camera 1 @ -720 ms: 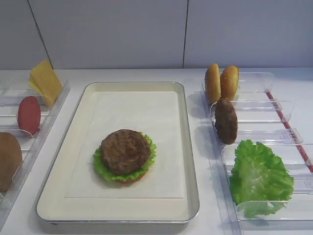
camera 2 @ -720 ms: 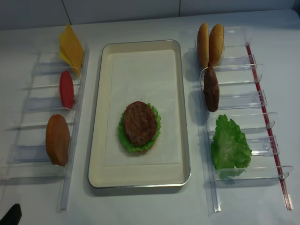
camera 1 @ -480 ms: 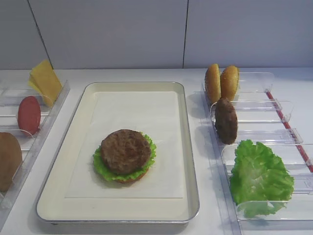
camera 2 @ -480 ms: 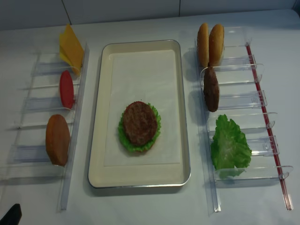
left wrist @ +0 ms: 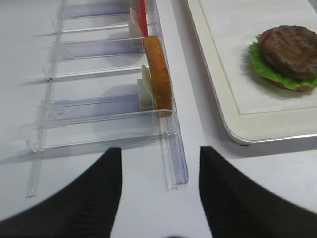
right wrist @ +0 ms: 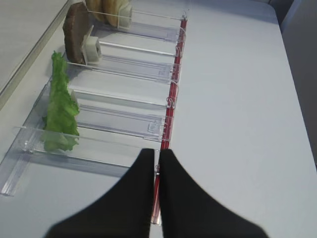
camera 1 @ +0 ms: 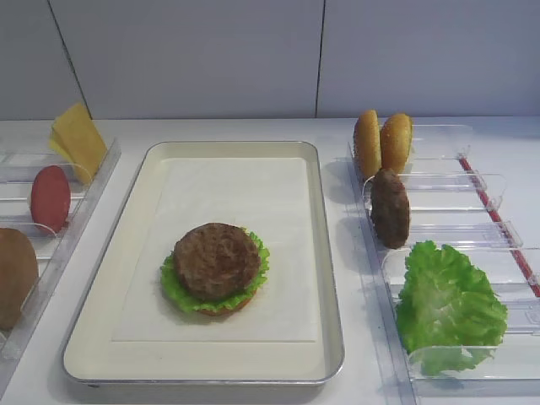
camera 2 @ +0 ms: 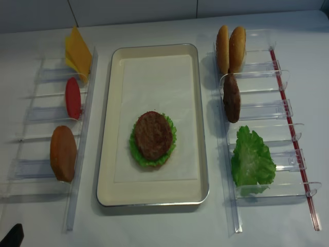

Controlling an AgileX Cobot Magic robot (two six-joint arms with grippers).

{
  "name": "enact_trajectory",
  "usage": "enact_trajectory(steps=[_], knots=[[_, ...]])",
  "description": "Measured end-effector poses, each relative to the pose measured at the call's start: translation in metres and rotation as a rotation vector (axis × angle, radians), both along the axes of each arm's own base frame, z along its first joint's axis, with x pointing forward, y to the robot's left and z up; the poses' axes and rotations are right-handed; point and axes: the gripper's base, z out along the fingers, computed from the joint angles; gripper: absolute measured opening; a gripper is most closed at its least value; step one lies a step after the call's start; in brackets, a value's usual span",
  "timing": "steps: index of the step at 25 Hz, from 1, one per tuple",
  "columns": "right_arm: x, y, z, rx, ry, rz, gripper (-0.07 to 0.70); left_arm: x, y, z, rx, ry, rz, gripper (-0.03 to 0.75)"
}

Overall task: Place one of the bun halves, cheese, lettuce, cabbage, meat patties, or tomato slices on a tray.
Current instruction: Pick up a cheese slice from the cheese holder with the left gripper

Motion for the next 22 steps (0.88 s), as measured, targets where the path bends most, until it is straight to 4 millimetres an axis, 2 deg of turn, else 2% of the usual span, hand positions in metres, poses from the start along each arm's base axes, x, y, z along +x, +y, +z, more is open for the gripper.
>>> enact_trajectory(steps=[16, 19, 22], knots=[[0.000, 0.000, 0.000, 0.000, 0.000, 0.000, 0.546, 0.000, 0.000, 0.001, 0.000, -0.007, 0.000, 0.342], [0.000, 0.000, 0.000, 0.000, 0.000, 0.000, 0.546, 0.001, 0.000, 0.006, -0.012, -0.046, 0.006, 0.326], [0.000, 0.000, 0.000, 0.000, 0.000, 0.000, 0.546, 0.013, -0.001, 0.021, -0.021, -0.073, 0.011, 0.316]])
